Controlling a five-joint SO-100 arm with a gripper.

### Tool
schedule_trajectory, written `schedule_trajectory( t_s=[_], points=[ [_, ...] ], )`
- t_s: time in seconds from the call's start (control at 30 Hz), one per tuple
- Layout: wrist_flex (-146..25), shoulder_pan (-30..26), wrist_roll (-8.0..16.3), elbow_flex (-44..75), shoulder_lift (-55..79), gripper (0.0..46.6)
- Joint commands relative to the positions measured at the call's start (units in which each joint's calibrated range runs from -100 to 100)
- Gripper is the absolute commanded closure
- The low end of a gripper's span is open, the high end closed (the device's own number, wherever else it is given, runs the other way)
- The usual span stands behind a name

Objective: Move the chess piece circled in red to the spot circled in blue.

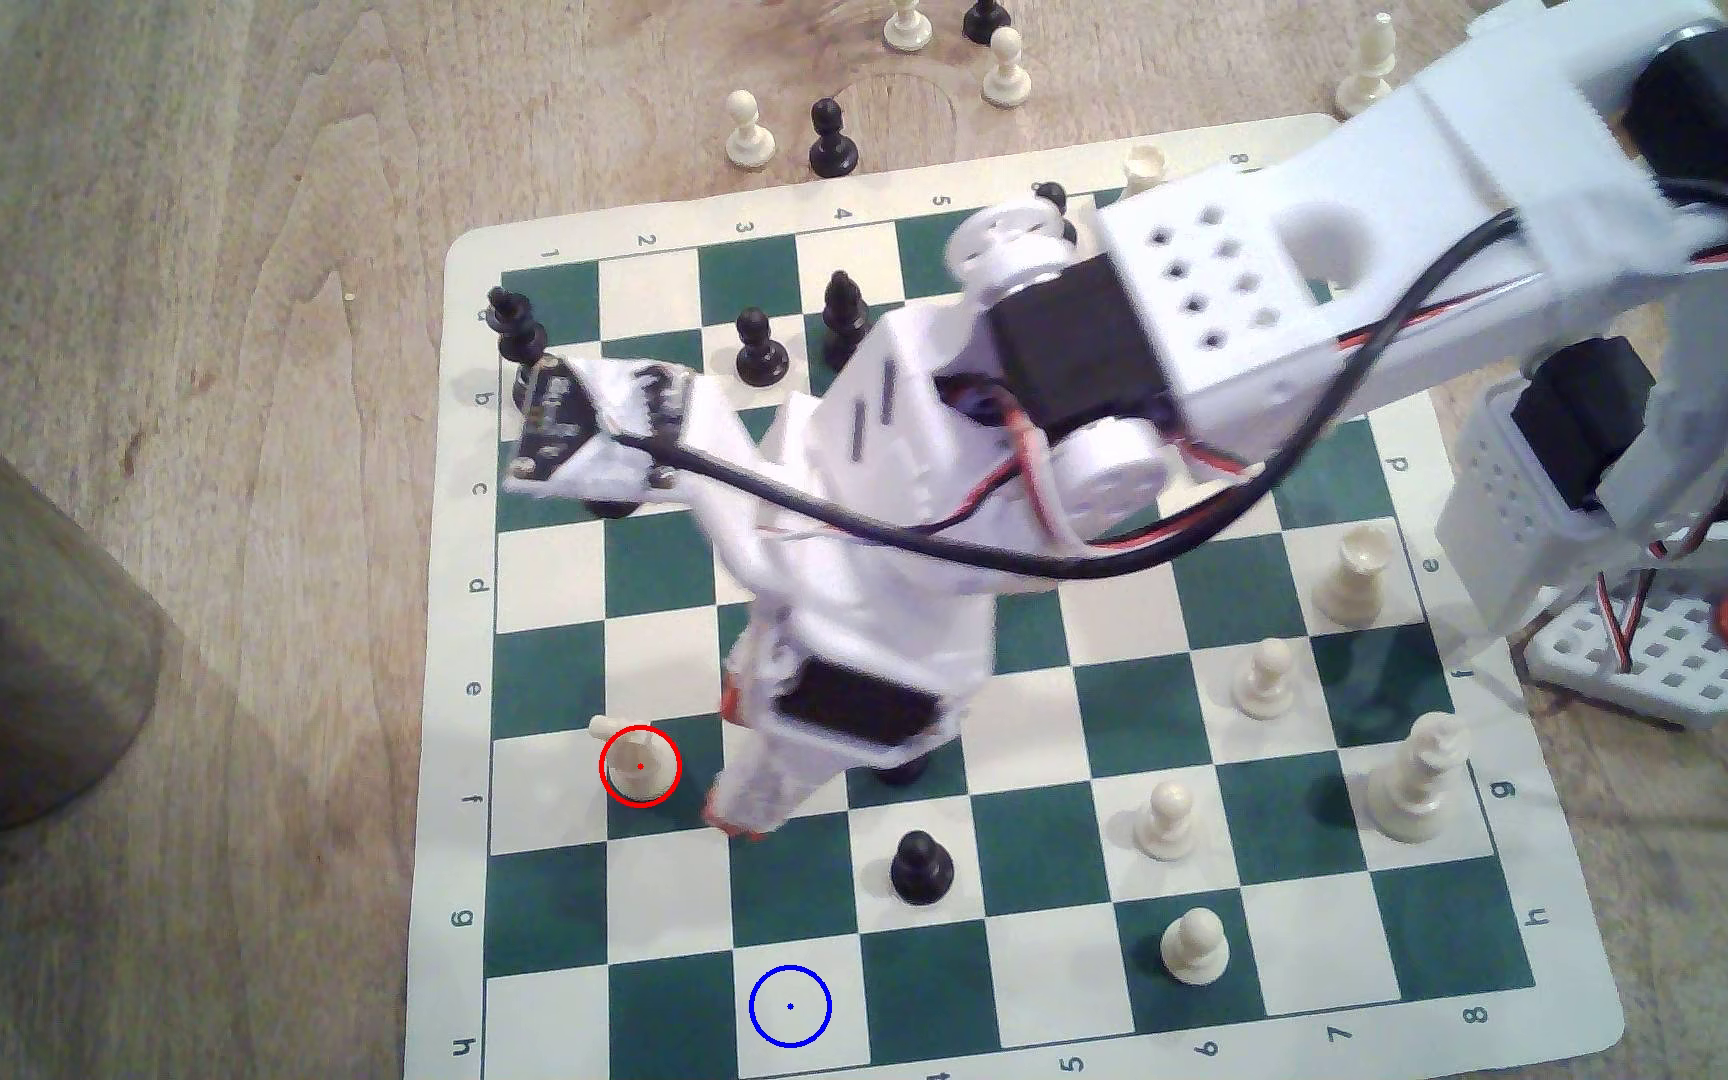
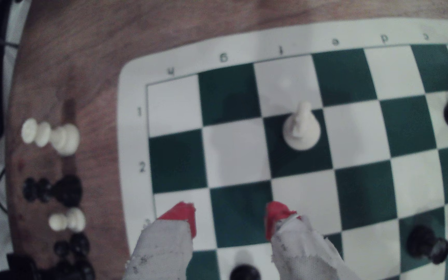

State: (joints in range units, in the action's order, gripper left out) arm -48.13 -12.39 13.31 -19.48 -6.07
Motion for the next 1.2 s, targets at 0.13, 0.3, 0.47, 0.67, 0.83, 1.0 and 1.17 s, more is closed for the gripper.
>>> schedule_trajectory(
  t_s=[0.13, 0.3, 0.47, 0.67, 0.83, 1.0, 1.17],
  points=[
    [2.6, 3.9, -1.2, 8.5, 8.5, 32.8],
    [6.7, 4.3, -0.9, 9.3, 11.6, 30.1],
    [9.6, 4.8, -0.5, 11.4, 14.7, 30.1],
    [11.6, 5.5, -0.7, 12.5, 17.3, 30.2],
    [14.0, 6.4, -0.6, 12.5, 18.6, 30.5],
    [15.1, 6.2, -0.4, 12.5, 18.5, 33.0],
    [15.8, 5.7, 0.0, 12.5, 18.9, 33.3]
  ],
)
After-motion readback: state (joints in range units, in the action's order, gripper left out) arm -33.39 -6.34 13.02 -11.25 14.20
